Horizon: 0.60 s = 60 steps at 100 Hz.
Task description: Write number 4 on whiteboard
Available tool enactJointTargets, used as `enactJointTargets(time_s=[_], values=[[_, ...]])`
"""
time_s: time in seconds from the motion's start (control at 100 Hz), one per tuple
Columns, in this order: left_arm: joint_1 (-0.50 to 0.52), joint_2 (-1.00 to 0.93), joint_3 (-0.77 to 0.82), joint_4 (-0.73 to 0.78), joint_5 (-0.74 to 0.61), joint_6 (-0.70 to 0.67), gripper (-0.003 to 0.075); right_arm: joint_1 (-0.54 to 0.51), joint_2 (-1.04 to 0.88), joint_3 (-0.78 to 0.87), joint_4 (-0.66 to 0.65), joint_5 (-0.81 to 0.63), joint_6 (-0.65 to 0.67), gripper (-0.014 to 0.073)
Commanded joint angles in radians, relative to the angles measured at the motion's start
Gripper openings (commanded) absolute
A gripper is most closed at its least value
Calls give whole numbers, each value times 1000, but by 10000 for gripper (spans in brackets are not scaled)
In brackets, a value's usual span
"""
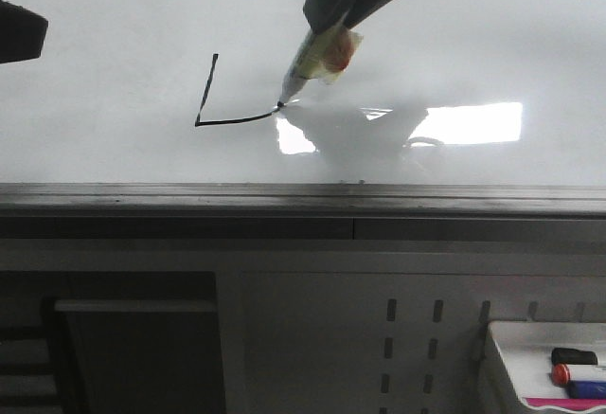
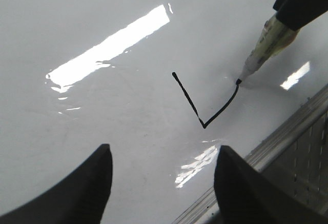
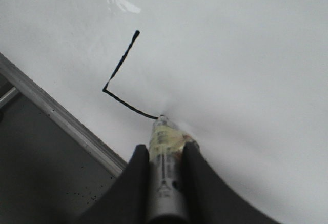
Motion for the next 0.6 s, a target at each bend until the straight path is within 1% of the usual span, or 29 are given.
enactJointTargets(time_s=[0.0, 0.12, 0.26, 0.37, 0.48, 0.59], values=[[2, -10, -27, -21, -64, -12, 405, 21, -44, -60, -12, -89, -10, -64], [2, -10, -27, -21, -64, -12, 405, 34, -23, -109, -12, -126, -10, -64], [2, -10, -27, -21, -64, -12, 405, 11, 24, -115, -12, -150, -10, -64], [2, -10, -27, -21, -64, -12, 405, 10, 46, -111, -1, -75, -10, -64], [2, -10, -27, -21, -64, -12, 405, 36, 40, -72, 36, 2, -10, -64], [2, -10, -27, -21, -64, -12, 406, 67, 39, -32, 46, 35, -10, -64]])
